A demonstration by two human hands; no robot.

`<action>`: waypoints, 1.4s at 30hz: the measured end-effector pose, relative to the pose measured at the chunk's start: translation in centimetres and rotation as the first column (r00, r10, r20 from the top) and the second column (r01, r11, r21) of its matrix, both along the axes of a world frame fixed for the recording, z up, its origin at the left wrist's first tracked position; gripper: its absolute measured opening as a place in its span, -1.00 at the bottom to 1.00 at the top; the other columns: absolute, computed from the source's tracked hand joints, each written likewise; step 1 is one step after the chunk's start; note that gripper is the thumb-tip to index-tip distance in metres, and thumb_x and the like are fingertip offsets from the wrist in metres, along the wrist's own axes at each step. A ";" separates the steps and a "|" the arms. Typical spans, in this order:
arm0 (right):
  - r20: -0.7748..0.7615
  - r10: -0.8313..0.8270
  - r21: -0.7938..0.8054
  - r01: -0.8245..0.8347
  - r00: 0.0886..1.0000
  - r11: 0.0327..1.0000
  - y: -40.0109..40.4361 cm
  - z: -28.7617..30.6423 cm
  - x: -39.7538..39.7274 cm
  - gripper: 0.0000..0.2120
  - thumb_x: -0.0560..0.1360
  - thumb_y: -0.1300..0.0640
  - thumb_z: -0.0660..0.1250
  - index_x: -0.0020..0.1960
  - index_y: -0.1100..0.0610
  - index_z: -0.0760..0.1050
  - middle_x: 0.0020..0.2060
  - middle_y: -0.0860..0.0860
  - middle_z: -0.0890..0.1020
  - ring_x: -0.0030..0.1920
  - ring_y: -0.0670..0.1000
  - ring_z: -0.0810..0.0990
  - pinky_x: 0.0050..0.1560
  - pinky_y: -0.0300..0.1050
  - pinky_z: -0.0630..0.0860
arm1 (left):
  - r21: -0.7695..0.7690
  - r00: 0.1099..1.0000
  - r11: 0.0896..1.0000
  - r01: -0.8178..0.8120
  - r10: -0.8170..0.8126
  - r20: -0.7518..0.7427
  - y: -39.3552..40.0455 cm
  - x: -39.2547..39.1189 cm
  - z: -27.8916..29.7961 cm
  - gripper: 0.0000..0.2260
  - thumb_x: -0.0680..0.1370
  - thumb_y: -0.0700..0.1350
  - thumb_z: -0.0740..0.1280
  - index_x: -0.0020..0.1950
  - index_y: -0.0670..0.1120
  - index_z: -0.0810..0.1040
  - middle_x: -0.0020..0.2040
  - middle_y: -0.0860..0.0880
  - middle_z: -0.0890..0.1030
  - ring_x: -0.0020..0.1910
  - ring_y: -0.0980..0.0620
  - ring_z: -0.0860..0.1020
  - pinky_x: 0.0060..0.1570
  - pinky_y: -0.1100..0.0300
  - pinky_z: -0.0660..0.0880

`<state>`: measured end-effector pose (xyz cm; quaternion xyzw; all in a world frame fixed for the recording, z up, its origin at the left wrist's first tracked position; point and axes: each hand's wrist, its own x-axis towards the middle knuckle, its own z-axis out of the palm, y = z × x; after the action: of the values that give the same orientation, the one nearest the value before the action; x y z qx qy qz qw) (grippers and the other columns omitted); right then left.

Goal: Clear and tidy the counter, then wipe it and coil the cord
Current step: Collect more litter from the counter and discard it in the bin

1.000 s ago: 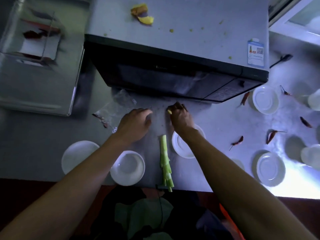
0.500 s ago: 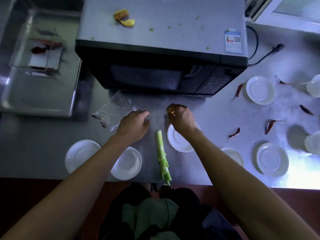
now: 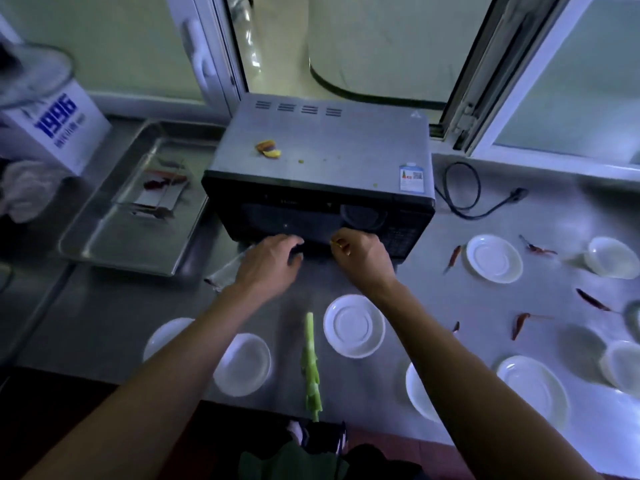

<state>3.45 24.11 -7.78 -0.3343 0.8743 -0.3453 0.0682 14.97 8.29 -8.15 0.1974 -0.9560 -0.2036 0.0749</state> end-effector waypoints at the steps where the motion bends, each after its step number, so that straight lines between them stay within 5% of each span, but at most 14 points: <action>1: -0.032 0.023 -0.024 -0.023 0.999 0.999 -0.1 0.8 -0.2 -0.86 0.52 0.16 0.34 0.03 0.11 0.65 -0.08 0.11 0.69 -0.04 0.21 0.63 -0.09 0.11 0.57 | -0.018 1.000 1.000 -0.012 0.011 -0.021 -0.2 0.1 0.6 -0.72 0.57 -0.06 0.34 0.27 -0.02 0.59 0.20 0.00 0.63 0.21 -0.06 0.56 0.13 0.04 0.53; 12: -0.209 0.039 -0.148 -0.071 0.977 0.986 -2.9 6.2 -2.2 -0.89 0.51 0.19 0.38 0.01 0.12 0.65 -0.11 0.06 0.69 -0.08 0.15 0.62 -0.12 0.08 0.56 | -0.079 0.968 0.992 -0.096 0.074 -0.239 -4.6 -1.8 6.2 -0.83 0.54 -0.10 0.37 0.11 -0.01 0.64 -0.07 0.07 0.65 -0.09 -0.02 0.61 -0.10 0.08 0.57; 24: -0.211 -0.021 -0.131 -0.007 0.977 0.991 -8.8 7.7 -3.8 -0.91 0.51 0.21 0.38 -0.02 0.12 0.65 -0.17 0.02 0.68 -0.20 0.09 0.60 -0.22 -0.04 0.54 | -0.130 0.982 0.991 -0.035 0.010 -0.189 -12.8 -7.5 9.3 -0.77 0.54 -0.09 0.38 0.19 0.06 0.65 0.04 0.07 0.64 -0.02 -0.02 0.59 -0.11 0.16 0.47; 29: -0.207 -0.052 -0.135 0.024 0.977 0.991 -10.3 7.9 -4.0 -0.90 0.52 0.22 0.39 -0.01 0.16 0.66 -0.15 0.04 0.70 -0.21 0.07 0.59 -0.17 0.01 0.56 | -0.259 0.985 0.959 0.118 -0.147 -0.094 -14.3 -9.6 8.3 -0.75 0.54 -0.11 0.36 0.22 -0.04 0.62 0.10 -0.03 0.64 0.11 -0.13 0.55 -0.03 -0.03 0.53; 35: -0.200 -0.097 -0.105 0.077 0.975 0.991 -11.1 7.3 -4.4 -0.90 0.52 0.24 0.39 0.00 0.17 0.67 -0.15 0.05 0.69 -0.21 0.07 0.60 -0.13 0.05 0.56 | -0.390 0.967 0.896 0.214 -0.250 -0.044 -15.3 -10.9 6.8 -0.81 0.56 -0.09 0.30 0.12 -0.05 0.64 0.02 -0.03 0.64 0.09 -0.15 0.49 -0.09 0.02 0.35; 42: -0.180 -0.159 -0.105 0.141 0.971 0.984 -12.2 6.1 -4.4 -0.91 0.51 0.23 0.41 -0.01 0.17 0.67 -0.17 0.07 0.69 -0.20 0.11 0.61 -0.10 0.09 0.57 | -0.355 0.958 0.894 0.274 -0.286 0.018 -15.7 -11.7 7.0 -0.82 0.56 -0.20 0.30 0.12 -0.04 0.61 0.07 -0.01 0.59 0.13 -0.10 0.45 0.04 0.02 0.37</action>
<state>-0.97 11.90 -1.63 -0.3011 0.8829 -0.3559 -0.0561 3.32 -7.42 -1.12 0.0374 -0.9939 -0.0403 0.0959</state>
